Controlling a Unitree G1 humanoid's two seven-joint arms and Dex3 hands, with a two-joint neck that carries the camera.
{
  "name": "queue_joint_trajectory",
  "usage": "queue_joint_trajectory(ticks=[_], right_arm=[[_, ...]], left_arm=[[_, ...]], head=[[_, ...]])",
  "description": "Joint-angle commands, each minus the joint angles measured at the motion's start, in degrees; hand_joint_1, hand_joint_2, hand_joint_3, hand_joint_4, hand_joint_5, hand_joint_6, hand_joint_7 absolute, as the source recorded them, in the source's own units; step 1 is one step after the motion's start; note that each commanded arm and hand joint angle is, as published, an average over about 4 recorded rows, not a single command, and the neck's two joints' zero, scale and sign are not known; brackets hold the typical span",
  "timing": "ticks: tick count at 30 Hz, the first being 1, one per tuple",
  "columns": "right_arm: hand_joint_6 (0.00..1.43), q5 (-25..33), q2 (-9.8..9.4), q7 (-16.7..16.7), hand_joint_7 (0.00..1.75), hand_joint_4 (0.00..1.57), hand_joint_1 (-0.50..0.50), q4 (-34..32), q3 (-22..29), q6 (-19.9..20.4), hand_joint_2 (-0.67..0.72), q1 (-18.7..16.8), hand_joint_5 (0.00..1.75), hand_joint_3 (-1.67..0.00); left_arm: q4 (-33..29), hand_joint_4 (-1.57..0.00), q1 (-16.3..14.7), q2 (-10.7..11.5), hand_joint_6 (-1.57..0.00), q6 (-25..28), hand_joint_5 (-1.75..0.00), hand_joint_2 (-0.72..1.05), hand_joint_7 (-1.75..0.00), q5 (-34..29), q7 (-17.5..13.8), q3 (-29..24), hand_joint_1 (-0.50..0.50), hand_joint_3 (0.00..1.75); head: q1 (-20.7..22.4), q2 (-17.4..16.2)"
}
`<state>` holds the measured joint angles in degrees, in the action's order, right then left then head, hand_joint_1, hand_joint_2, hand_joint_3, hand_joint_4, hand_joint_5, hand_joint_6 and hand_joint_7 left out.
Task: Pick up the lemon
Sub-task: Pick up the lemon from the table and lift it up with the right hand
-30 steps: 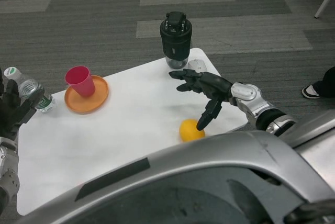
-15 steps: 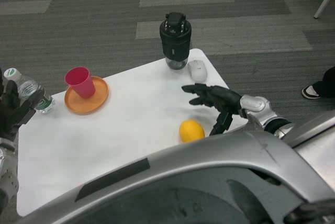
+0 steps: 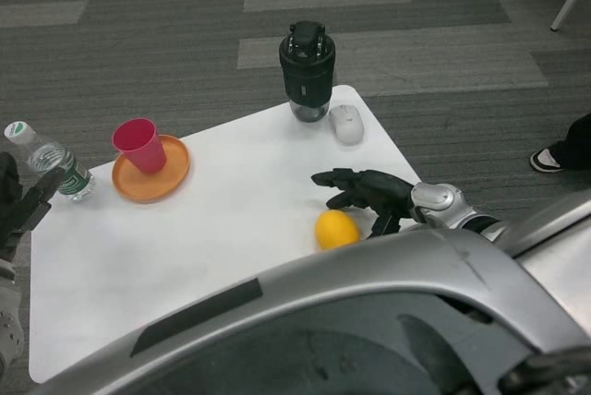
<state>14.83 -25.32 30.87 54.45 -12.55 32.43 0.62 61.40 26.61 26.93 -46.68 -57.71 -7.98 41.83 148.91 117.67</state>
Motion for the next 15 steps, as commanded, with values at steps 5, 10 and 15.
queue_joint_trajectory(ticks=[5, 10, 15], right_arm=[[0.0, -1.2, 0.85, -4.6, 0.07, 0.0, 0.12, 1.9, -2.5, 4.2, -0.27, 1.5, 0.85, -0.4], [0.0, -1.3, 1.15, -5.4, 0.07, 0.0, 0.12, 2.8, -3.1, 5.0, -0.29, 1.7, 0.87, -0.48], [0.0, -2.0, 1.15, -5.5, 0.07, 0.0, 0.1, 4.0, -3.7, 5.2, -0.38, 1.8, 0.92, -0.58]], left_arm=[[-0.1, 0.0, 0.4, 0.8, 0.0, 0.1, 0.0, 0.74, 0.0, 0.1, -0.3, -0.3, 0.5, 0.09], [-0.2, 0.0, 0.4, 0.8, 0.0, 0.1, 0.0, 0.72, 0.0, 0.1, -0.3, -0.3, 0.5, 0.09], [-0.5, 0.0, 0.5, 0.9, 0.0, 0.0, 0.0, 0.74, 0.0, 0.1, -0.4, -0.4, 0.5, 0.09]], head=[[0.3, 0.0], [0.4, -0.3], [0.5, -0.6]])
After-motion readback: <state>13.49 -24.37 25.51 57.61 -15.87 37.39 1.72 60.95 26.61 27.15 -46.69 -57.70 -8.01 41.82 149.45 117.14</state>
